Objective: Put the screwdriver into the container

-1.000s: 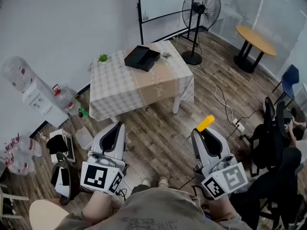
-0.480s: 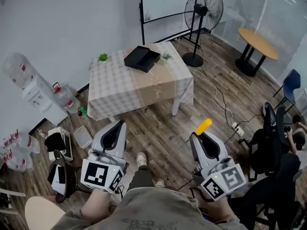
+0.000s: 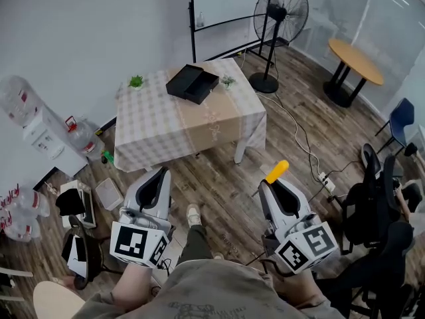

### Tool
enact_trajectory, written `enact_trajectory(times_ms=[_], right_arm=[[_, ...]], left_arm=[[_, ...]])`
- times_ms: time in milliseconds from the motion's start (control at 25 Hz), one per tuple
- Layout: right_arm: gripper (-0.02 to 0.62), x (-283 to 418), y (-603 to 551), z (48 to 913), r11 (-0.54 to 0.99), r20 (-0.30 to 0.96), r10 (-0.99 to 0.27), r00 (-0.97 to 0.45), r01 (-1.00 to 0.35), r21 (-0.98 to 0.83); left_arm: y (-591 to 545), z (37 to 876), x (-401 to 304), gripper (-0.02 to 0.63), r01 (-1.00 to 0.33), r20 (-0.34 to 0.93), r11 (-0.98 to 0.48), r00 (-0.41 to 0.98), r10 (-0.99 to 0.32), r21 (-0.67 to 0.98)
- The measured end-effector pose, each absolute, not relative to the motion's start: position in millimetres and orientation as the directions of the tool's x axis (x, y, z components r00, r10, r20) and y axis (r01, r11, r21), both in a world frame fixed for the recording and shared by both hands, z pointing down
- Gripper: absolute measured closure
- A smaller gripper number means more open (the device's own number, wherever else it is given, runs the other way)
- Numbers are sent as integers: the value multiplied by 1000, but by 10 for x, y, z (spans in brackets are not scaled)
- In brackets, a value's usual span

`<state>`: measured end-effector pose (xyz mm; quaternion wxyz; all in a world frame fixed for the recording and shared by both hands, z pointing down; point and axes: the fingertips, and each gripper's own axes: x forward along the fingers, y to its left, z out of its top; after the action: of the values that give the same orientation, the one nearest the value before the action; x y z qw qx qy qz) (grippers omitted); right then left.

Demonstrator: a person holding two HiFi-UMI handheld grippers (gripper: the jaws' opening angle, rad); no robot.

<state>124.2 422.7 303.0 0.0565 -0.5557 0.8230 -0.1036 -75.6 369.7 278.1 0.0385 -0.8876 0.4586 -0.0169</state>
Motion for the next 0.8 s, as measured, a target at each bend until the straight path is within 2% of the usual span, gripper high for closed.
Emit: enact_trajectory(times_ms=[480,680,800], right_arm=[[495,1135,2747,3384,316,113,-914,-389,-860,-401],[495,978,1970,3569,267,149,-900,-410,-789,-554],[495,873,1512,3690,234,177,-897,-404,-776,-586]], left_arm=[[2277,3061,-866,606,-803,65,-593,590,-805,-56],[1497,3188,-1003,606,-796,107,-603,596,-796,-47],[1043,3259,-1086,606,-787,131,-615,605,-785,-45]])
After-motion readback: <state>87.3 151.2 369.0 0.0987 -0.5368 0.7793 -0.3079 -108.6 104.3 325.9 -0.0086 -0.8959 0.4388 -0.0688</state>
